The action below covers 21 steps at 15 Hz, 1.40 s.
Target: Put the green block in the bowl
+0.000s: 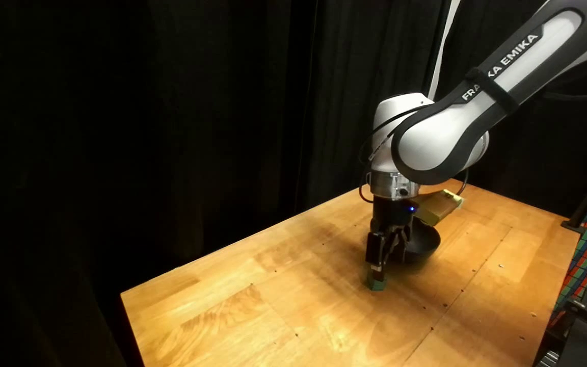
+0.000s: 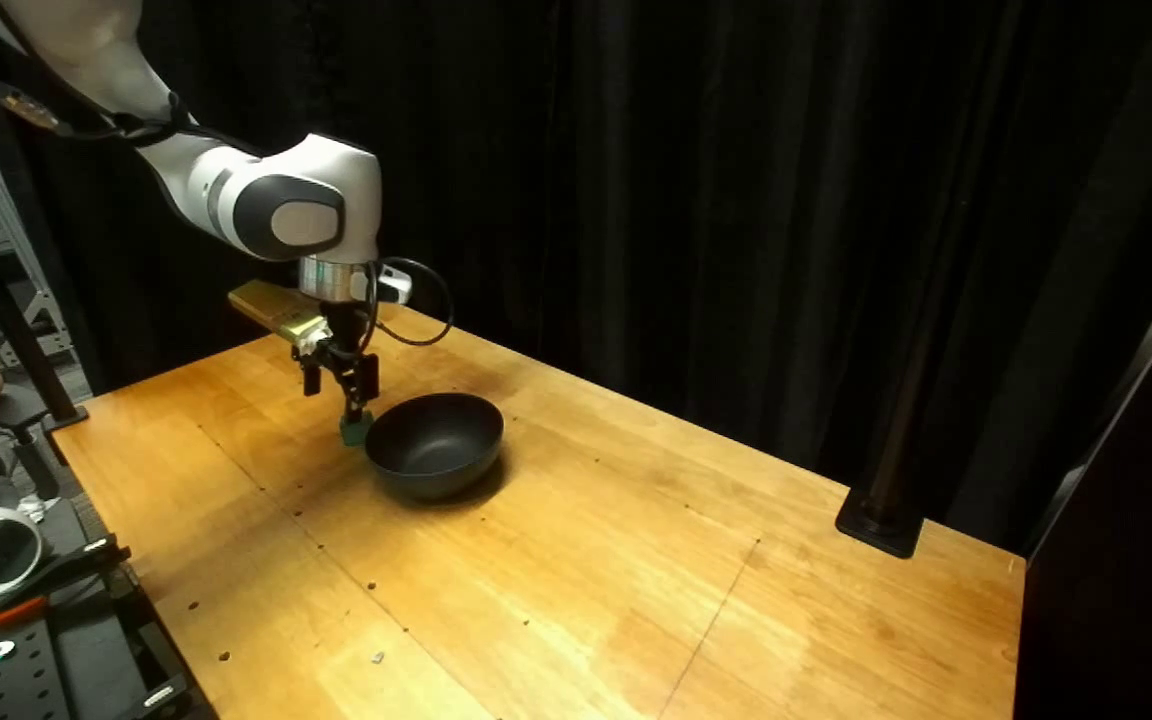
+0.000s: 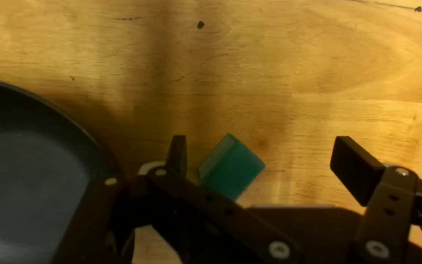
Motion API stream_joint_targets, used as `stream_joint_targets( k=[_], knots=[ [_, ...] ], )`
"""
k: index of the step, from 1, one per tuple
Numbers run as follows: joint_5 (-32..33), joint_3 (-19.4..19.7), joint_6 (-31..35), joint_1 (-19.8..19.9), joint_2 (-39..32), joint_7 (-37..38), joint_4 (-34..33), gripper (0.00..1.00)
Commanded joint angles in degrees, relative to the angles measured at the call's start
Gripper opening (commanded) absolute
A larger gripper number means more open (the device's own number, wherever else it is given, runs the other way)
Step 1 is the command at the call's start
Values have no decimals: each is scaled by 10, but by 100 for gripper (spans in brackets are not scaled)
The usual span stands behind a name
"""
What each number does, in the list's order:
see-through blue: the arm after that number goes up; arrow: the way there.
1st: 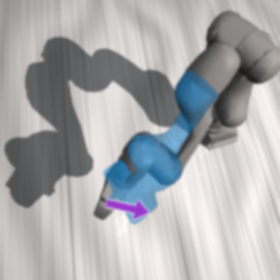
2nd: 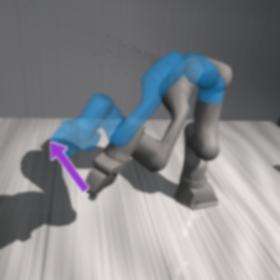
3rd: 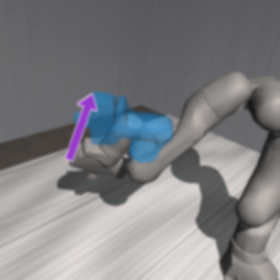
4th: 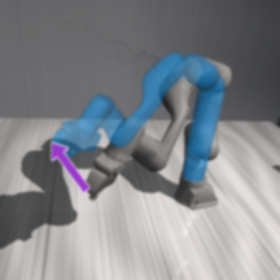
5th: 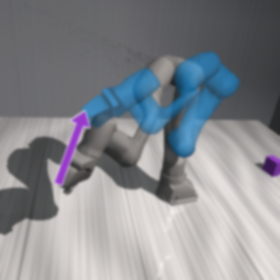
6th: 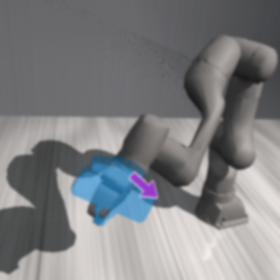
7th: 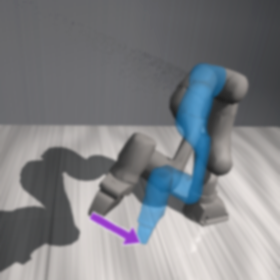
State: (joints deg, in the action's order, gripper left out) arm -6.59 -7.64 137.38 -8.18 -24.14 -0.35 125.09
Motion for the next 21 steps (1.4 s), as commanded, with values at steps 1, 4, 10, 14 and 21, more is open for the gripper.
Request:
stream_joint_targets(
  k=[1, 4, 10, 14, 21],
  knots=[
    [1, -3, 21, -4, -29, 13, -15, 100],
    [-12, -9, 41, 0, -43, 10, -16, 100],
    [-10, -8, 110, -3, -57, 32, -13, 100],
    [-12, -9, 110, 0, -58, 39, -13, 58],
    [-20, -21, 51, 19, -12, 15, 7, 11]
  ],
)
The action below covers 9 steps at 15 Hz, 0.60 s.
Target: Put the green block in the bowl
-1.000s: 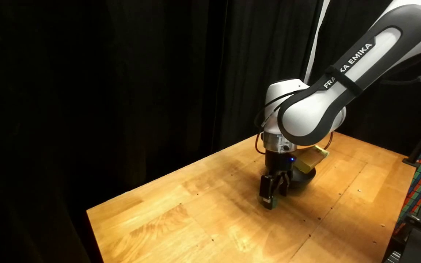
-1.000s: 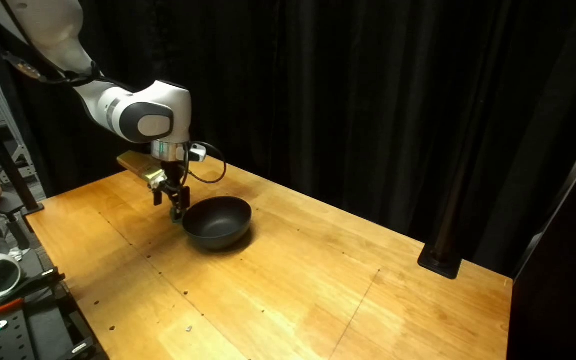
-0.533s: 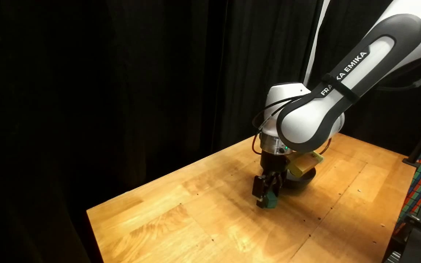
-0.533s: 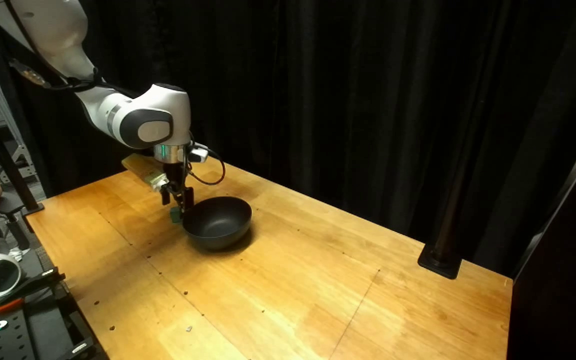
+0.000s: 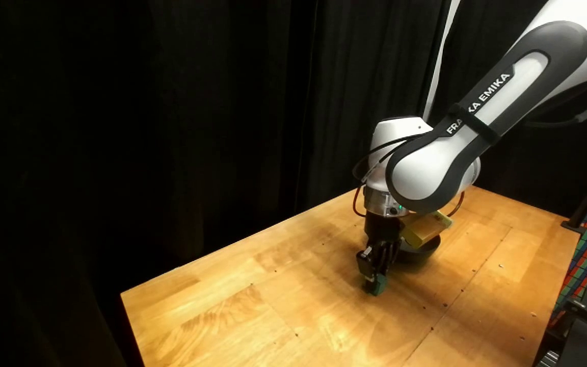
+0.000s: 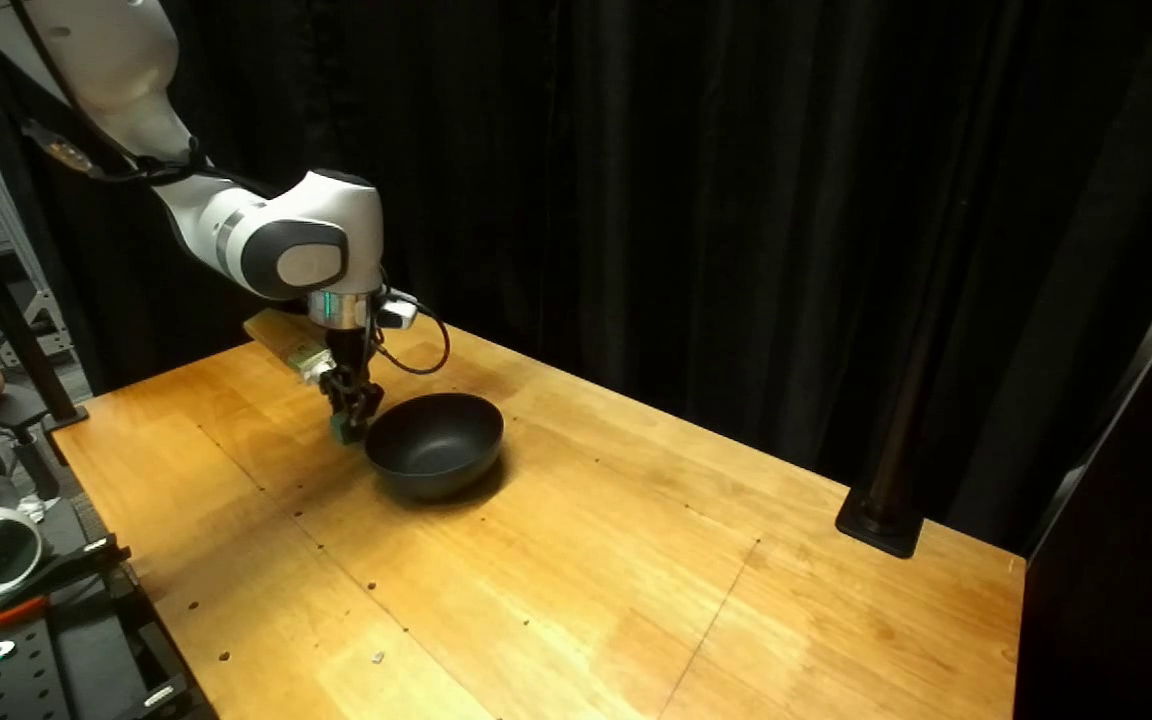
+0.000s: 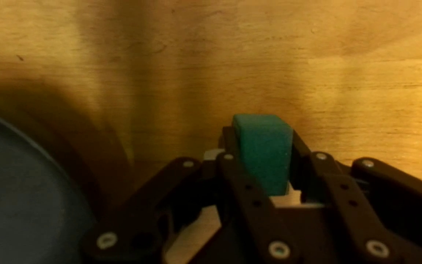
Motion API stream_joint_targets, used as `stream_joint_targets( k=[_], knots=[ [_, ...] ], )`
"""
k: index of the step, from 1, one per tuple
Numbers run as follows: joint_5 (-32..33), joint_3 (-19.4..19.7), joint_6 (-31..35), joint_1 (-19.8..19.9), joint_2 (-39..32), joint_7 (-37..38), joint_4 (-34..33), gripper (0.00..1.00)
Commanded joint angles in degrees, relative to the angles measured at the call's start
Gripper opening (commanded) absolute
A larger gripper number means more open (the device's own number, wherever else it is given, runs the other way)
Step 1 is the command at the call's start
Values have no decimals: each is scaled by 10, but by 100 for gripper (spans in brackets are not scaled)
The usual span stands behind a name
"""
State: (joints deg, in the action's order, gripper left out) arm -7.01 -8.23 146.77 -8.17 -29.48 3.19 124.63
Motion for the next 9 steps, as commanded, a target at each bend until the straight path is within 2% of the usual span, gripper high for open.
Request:
stream_joint_targets(
  k=[1, 5, 9],
  knots=[
    [-20, -18, -49, 23, 62, -25, 22, 13],
    [-29, -10, -60, 33, 141, -23, 51, 14],
    [21, 43, 5, 21, 178, 75, 60, 13]
  ],
)
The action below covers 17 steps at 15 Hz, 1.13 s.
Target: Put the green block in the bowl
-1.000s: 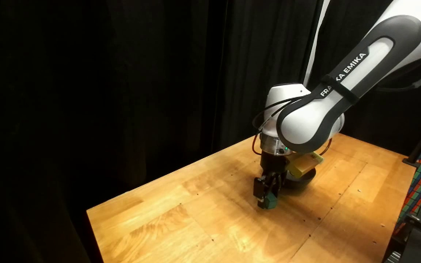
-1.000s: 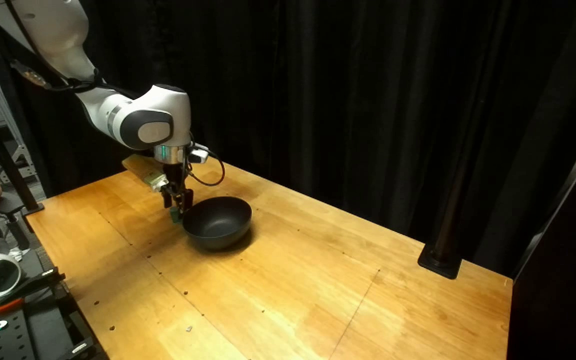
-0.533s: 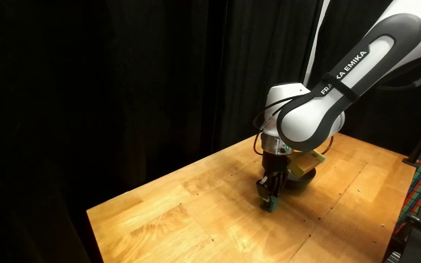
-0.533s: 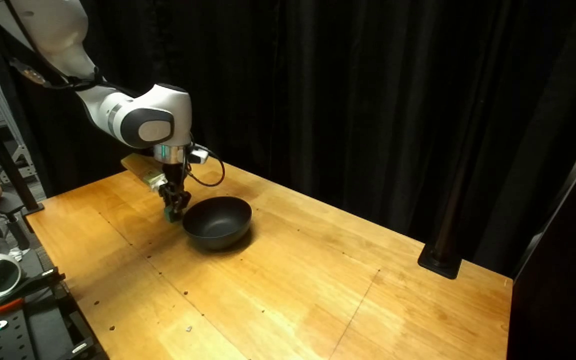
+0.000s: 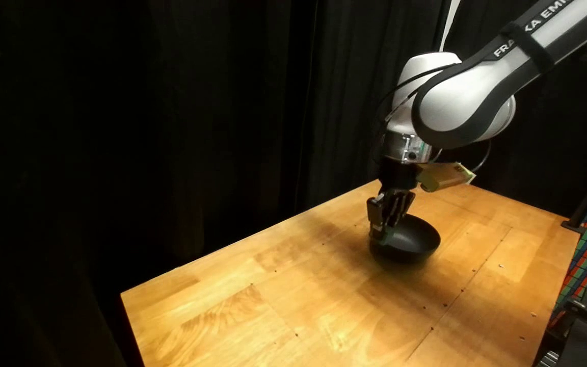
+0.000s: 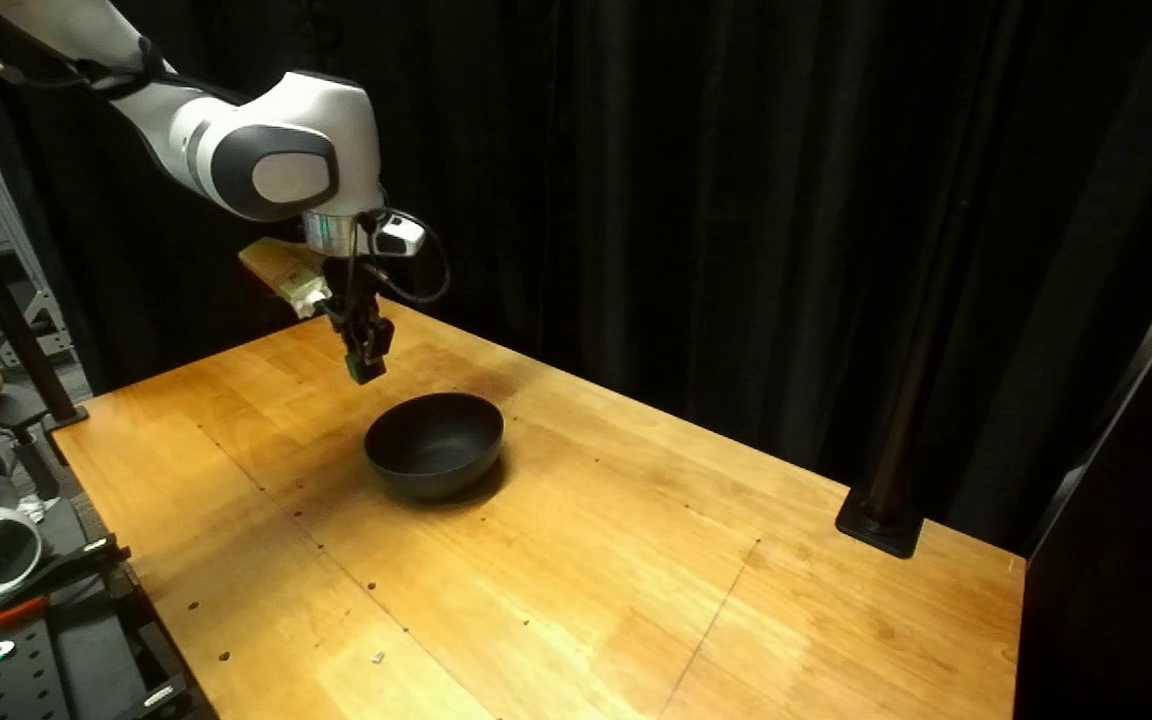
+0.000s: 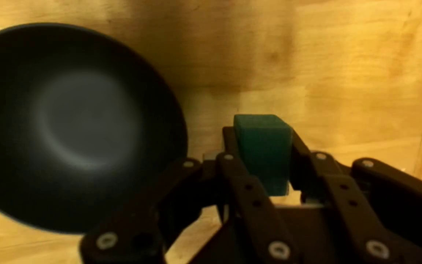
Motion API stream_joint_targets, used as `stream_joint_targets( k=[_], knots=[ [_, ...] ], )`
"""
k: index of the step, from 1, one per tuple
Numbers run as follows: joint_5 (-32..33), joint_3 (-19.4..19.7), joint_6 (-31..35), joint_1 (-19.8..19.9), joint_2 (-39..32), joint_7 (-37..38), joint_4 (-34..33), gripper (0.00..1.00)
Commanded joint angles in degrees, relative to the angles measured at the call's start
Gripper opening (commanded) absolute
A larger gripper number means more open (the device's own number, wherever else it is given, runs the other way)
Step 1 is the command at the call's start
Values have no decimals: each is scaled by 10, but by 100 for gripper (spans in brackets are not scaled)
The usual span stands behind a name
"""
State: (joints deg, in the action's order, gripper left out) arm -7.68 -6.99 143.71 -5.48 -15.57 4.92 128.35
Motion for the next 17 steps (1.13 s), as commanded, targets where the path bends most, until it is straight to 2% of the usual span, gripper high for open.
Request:
stream_joint_targets(
  k=[1, 4, 6, 7, 9, 13, 14, 17],
  knots=[
    [41, 43, 45, -5, 39, 82, 20, 14],
    [83, 78, 54, -2, 32, 143, 5, 14],
    [77, 83, 12, 6, 29, 137, -3, 20],
    [48, 73, -23, 17, 34, 101, -4, 57],
    [11, 60, -96, 31, 46, 52, -4, 64],
    [-20, 58, -221, 43, 92, -20, 0, 96],
    [-16, 61, -234, 44, 113, -26, 8, 100],
    [-17, 67, -248, 51, 167, -57, 24, 100]
  ],
)
